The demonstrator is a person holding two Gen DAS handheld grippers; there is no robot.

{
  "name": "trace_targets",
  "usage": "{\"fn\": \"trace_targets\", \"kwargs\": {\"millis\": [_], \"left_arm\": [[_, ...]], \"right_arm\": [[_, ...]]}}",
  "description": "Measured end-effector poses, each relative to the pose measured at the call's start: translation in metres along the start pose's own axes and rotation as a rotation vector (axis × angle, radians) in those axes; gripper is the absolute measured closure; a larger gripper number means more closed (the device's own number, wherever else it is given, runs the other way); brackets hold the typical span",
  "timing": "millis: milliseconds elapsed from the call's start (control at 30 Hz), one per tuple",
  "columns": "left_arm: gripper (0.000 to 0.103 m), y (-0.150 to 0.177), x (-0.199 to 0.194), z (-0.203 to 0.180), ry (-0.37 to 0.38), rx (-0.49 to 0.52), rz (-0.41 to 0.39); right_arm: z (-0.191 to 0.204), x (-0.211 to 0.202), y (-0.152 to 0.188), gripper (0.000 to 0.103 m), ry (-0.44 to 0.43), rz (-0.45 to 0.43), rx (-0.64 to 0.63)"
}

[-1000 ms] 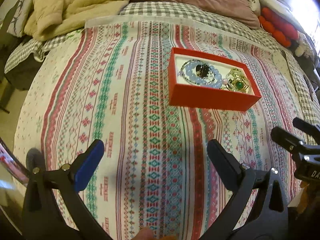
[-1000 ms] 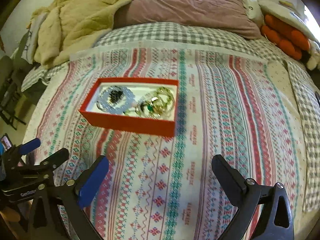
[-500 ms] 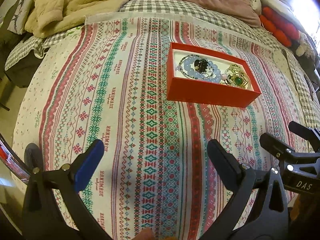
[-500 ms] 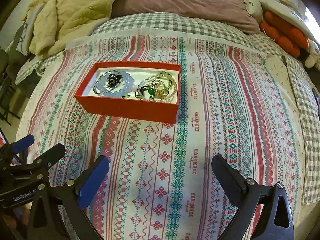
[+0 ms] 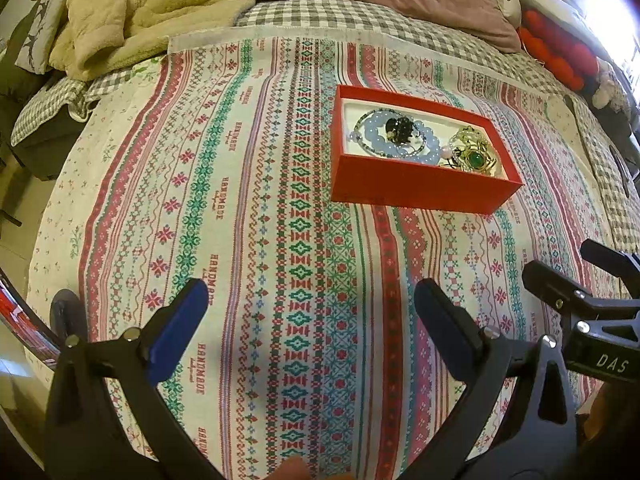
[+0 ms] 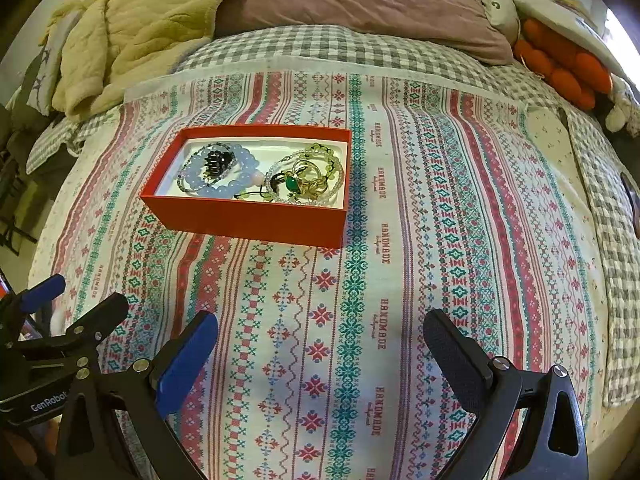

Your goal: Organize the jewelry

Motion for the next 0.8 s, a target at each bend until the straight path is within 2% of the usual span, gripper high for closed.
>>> {"fn": "trace_targets", "kwargs": {"millis": [800], "left_arm": [[0.001,-0.0014,-0.0012,-0.0003,-0.019,0.015,-0.016]], "right_arm": [[0.0005,0.0041,0.001,0.0,0.008,0.01,-0.013]]}}
Point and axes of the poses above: each gripper's, at about its wrist camera, not at the fingertips, and x roughly the way its jaws point, z to its left, y to its underside, the point moved 7 cm from there along x, roughly the way its jaws point, and after that the axes turned 6 degrees about -z, right-handed, at the moved point
